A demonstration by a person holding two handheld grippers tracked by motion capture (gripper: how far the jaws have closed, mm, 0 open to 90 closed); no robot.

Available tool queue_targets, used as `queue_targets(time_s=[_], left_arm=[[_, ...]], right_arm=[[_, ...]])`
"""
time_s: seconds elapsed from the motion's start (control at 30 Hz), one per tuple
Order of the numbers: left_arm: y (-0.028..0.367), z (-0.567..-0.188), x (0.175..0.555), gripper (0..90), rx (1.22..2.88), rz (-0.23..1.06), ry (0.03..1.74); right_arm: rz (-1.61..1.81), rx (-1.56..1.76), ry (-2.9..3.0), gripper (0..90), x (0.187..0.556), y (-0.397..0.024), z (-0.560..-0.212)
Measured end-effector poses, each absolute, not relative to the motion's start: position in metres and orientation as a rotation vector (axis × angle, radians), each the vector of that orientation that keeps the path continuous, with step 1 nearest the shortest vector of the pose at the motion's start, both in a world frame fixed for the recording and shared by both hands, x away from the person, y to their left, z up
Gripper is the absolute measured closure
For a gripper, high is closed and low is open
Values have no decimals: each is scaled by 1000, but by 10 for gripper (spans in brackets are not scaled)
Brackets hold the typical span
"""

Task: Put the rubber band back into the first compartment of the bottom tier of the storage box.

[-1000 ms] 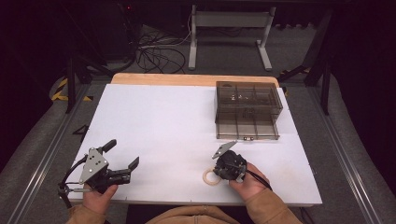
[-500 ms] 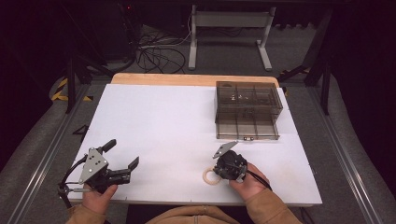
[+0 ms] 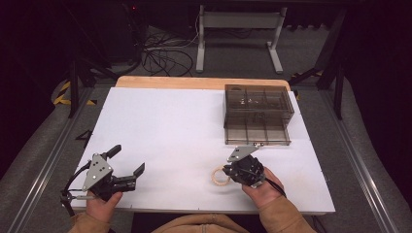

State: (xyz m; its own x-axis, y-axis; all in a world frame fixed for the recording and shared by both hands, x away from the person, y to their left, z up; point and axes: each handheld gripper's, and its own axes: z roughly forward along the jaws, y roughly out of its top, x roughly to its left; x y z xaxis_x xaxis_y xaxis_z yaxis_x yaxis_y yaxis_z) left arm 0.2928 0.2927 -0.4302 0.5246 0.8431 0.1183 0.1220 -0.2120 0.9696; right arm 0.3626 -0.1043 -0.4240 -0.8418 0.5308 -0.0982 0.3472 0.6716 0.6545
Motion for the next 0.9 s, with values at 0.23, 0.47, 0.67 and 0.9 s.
queue_targets(time_s=[0.23, 0.47, 0.67, 0.9], left_arm=[[293, -430, 293, 54, 1671, 823, 827], [292, -430, 293, 54, 1669, 823, 830], [293, -430, 293, 54, 1669, 822, 829], [292, -430, 293, 54, 1668, 822, 831]], right_arm=[[1024, 659, 2533, 852, 357, -108, -415], [1077, 633, 2484, 852, 354, -112, -409], [1109, 604, 2453, 852, 351, -113, -407], [1138, 574, 2426, 852, 348, -114, -403]])
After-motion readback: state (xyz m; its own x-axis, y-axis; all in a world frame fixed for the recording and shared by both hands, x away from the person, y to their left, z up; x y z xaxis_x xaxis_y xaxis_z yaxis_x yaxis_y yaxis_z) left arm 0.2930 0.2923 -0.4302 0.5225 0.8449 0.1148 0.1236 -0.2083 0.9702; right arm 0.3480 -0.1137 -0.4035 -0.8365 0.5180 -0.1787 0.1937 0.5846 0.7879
